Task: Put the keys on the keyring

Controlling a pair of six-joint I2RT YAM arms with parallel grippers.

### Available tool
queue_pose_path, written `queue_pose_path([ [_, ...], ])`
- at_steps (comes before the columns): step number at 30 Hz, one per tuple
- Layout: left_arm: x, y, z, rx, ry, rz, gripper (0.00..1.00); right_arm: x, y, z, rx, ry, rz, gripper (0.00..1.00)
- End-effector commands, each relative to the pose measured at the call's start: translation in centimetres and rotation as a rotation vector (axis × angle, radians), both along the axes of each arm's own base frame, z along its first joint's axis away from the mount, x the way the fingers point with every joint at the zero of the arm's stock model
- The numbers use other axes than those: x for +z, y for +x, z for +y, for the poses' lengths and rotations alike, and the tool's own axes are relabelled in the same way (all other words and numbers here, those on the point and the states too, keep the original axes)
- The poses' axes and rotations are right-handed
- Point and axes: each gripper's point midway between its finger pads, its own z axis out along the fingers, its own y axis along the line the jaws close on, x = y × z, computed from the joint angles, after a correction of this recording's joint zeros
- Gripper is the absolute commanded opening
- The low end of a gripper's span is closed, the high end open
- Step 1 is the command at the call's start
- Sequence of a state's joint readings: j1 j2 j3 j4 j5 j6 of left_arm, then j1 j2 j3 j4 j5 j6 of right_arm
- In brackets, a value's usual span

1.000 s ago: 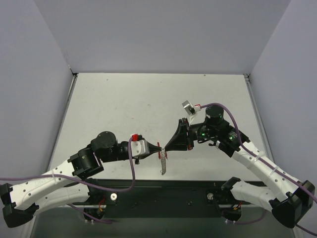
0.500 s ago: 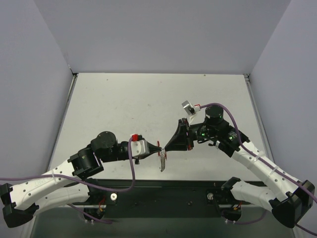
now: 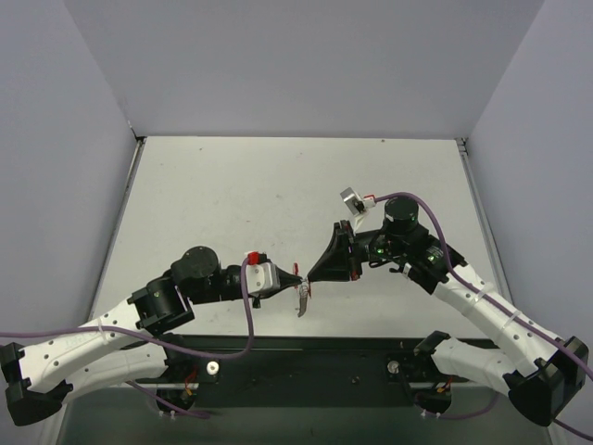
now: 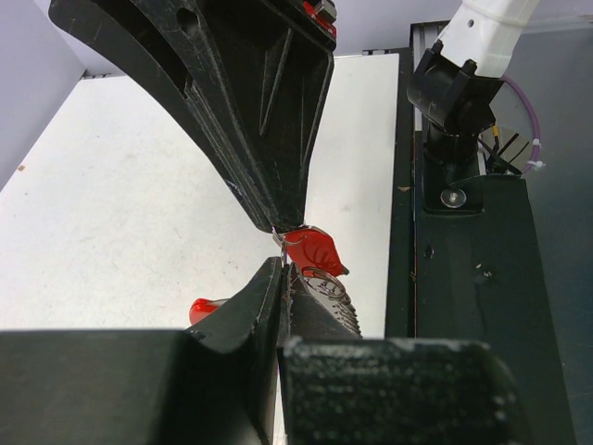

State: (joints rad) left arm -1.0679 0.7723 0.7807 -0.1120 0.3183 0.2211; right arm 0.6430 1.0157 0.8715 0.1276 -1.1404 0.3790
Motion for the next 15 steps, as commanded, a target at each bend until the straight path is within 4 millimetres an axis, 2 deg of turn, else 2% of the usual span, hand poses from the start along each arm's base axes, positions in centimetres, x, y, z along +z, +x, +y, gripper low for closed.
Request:
queue_pose_path([
  [1, 2.37, -0.54, -0.10, -0.023, -0.078, -0.030, 0.00, 0.84, -0.18, 0.22, 0.023, 0.039, -0.058, 0.00],
  [15, 3.31, -1.34, 0.11, -0.060, -0.106, -0.040, 0.00, 0.16, 0.09, 0.22, 0.012, 0.023, -0.053, 0.00],
])
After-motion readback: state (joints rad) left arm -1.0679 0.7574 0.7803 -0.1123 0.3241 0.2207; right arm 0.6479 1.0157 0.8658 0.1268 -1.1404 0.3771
